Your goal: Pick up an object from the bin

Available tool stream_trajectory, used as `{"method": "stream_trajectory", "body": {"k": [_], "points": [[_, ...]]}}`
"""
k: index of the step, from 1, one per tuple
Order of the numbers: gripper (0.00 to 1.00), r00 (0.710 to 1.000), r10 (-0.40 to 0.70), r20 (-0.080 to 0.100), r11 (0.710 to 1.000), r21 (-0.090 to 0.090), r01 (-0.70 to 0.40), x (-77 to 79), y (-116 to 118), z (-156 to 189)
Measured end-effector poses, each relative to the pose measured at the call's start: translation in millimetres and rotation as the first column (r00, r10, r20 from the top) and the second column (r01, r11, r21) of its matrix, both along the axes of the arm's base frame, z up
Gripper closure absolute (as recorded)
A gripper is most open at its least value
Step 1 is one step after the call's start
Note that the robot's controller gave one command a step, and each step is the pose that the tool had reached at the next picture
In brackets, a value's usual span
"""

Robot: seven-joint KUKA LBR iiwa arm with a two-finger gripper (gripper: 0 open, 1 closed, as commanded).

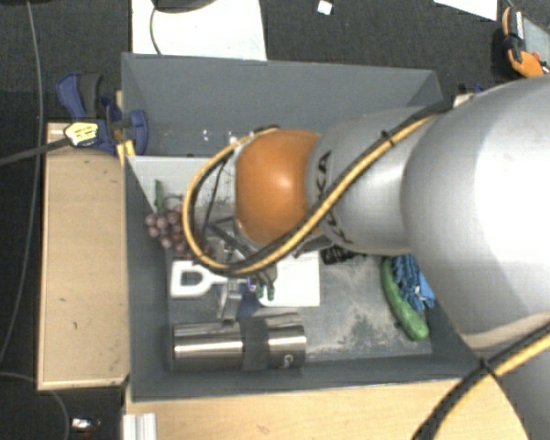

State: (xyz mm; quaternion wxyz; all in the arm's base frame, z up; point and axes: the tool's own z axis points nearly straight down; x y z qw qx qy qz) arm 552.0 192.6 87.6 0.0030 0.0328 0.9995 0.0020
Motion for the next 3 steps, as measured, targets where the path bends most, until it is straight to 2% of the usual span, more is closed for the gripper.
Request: {"method": "stream_trajectory", "body": {"k": [1,2,3], "points": [[0.00,0.998,-0.061,0.013,0.998,0.008,0.060,-6.1,11,63],[0.00,1.000,-0.019,0.019,1.000,0.007,0.019,5.2,-4,-20],[0.00,0.999,0.031,0.031,0.999,0.012,-0.031,2.0,-26,-16]]}}
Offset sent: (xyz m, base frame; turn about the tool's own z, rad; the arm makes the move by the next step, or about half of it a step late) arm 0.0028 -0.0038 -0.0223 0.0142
